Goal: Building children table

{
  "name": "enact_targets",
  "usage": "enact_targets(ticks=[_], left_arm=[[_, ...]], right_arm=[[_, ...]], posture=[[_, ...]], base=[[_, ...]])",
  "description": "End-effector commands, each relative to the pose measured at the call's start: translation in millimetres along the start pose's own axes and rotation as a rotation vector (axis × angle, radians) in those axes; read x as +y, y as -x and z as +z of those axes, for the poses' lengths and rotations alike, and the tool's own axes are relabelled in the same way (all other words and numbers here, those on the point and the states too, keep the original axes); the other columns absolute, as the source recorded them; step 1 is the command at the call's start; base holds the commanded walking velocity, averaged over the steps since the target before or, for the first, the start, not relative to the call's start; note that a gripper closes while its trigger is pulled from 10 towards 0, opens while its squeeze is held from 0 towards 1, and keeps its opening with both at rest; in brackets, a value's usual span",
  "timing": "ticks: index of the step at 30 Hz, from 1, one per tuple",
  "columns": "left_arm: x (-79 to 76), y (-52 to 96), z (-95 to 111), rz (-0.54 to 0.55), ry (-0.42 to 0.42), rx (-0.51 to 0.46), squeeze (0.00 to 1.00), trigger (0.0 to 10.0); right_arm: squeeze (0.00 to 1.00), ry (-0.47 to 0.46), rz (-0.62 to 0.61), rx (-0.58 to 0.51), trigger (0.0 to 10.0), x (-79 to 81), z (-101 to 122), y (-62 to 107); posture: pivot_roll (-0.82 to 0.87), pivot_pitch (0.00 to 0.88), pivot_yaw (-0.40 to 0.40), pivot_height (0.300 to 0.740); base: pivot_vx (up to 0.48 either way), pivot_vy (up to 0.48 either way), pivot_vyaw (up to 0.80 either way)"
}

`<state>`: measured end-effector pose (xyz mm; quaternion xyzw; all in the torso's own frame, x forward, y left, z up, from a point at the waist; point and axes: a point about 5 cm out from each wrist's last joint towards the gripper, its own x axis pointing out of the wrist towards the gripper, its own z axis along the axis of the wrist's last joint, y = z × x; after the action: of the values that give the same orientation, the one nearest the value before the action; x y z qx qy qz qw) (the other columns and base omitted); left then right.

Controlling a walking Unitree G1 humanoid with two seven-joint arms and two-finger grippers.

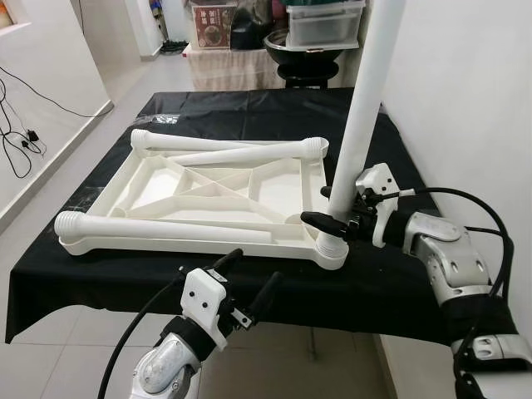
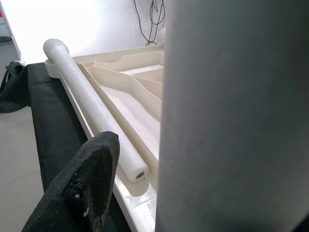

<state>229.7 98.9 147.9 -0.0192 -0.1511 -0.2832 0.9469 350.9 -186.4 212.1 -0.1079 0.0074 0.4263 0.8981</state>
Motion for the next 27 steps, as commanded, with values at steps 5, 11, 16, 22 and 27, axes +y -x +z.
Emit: enact_targets(ticks=[5, 11, 16, 22, 27], left_arm=[[-0.1, 2.3, -6.9, -0.022, 0.051, 0.010, 0.00, 10.0], [3.7, 1.0, -7.4, -0.020, 0.093, 0.005, 0.00, 10.0], [5.1, 1.3, -6.8, -0.021, 0.097, 0.002, 0.00, 10.0], [6.9, 3.0, -5.9, -0.021, 0.099, -0.001, 0.00, 10.0], [6.5, 1.6, -6.2, -0.030, 0.100, 0.000, 0.00, 10.0]], right_arm=[[0.00, -0.029, 0.031, -0.006, 0.0, -0.9, -6.2, 3.0], [0.00, -0.066, -0.009, 0.015, 0.0, 1.1, -18.9, 9.8], [0.00, -0.106, -0.300, 0.164, 0.0, 13.5, -46.0, 2.8], [0.00, -0.204, -0.567, 0.225, 0.0, 67.4, -59.3, -13.6], [0.00, -0.227, -0.562, 0.201, 0.0, 79.3, -57.1, -26.5]], posture=[[0.02, 0.054, 0.046, 0.740], [0.01, 0.066, 0.045, 0.740], [0.01, 0.074, 0.035, 0.740], [0.00, 0.088, 0.046, 0.740], [0.01, 0.086, 0.041, 0.740]], base=[[0.000, 0.000, 0.00], [0.000, 0.000, 0.00], [0.000, 0.000, 0.00], [0.000, 0.000, 0.00], [0.000, 0.000, 0.00]])
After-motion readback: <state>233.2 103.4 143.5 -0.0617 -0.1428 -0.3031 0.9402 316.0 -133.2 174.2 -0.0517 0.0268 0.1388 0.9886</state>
